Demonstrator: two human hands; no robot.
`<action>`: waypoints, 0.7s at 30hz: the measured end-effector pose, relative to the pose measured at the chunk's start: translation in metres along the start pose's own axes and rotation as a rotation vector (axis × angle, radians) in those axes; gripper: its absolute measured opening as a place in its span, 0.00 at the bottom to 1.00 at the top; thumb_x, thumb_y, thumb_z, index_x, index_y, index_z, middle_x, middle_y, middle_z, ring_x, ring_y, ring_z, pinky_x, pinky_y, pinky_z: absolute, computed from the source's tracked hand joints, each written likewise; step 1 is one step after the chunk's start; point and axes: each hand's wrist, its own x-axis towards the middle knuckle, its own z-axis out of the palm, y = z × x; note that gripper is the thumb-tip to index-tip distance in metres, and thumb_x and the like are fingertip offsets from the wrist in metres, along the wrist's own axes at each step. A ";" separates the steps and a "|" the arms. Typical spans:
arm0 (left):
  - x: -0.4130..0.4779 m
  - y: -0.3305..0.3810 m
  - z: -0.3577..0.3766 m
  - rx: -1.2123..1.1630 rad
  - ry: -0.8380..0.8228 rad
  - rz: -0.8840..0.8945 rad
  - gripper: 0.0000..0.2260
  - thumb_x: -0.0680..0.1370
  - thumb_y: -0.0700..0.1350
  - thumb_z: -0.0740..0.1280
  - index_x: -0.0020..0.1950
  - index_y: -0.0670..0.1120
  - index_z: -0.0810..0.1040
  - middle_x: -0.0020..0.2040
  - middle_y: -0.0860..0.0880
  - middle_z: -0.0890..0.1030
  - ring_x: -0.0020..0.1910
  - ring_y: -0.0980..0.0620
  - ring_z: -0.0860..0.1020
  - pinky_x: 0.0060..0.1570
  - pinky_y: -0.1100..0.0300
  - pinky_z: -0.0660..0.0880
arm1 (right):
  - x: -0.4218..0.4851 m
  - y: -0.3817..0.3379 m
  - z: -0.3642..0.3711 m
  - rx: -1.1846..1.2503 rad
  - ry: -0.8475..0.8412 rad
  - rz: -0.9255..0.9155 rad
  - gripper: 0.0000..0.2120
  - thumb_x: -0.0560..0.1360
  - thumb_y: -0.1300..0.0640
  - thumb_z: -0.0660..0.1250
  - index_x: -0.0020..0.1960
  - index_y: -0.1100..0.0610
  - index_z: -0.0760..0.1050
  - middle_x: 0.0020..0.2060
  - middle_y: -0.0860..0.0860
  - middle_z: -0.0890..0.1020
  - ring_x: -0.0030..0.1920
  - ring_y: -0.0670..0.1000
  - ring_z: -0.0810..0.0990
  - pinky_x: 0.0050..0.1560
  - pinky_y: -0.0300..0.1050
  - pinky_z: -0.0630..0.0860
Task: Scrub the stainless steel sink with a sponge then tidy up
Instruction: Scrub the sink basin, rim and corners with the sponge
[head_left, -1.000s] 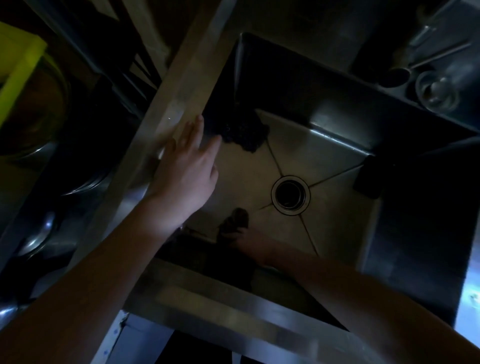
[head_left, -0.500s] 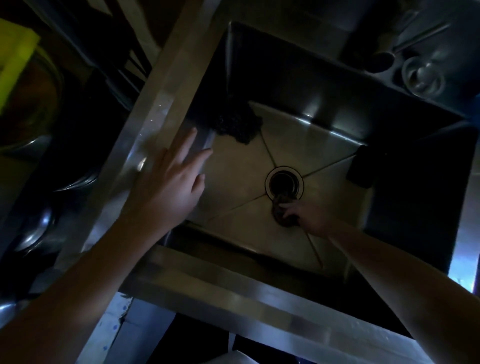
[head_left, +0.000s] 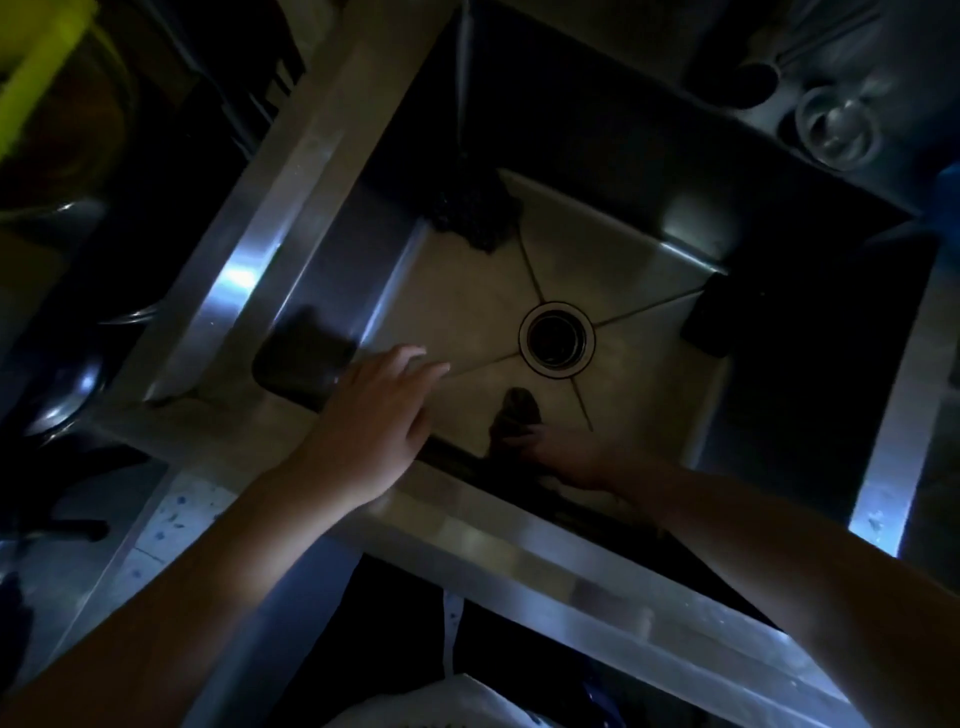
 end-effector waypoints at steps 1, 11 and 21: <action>-0.003 0.003 0.002 0.002 -0.001 0.001 0.20 0.73 0.39 0.67 0.65 0.44 0.74 0.61 0.42 0.74 0.58 0.41 0.74 0.57 0.48 0.70 | -0.007 0.005 0.001 -0.014 -0.008 0.005 0.20 0.74 0.65 0.63 0.66 0.58 0.74 0.69 0.54 0.71 0.72 0.53 0.65 0.74 0.48 0.58; -0.020 0.033 0.020 0.038 0.034 -0.039 0.14 0.75 0.43 0.66 0.61 0.45 0.76 0.52 0.43 0.76 0.49 0.41 0.76 0.49 0.48 0.72 | -0.074 0.054 -0.014 0.253 0.278 0.590 0.18 0.71 0.72 0.64 0.61 0.69 0.74 0.68 0.65 0.68 0.70 0.61 0.66 0.68 0.44 0.60; -0.020 0.070 0.040 0.012 0.052 -0.075 0.14 0.76 0.46 0.65 0.61 0.46 0.75 0.52 0.45 0.76 0.51 0.42 0.76 0.49 0.49 0.71 | -0.079 0.033 0.017 0.268 -0.036 0.624 0.09 0.71 0.66 0.66 0.50 0.65 0.79 0.54 0.59 0.79 0.55 0.58 0.78 0.56 0.47 0.74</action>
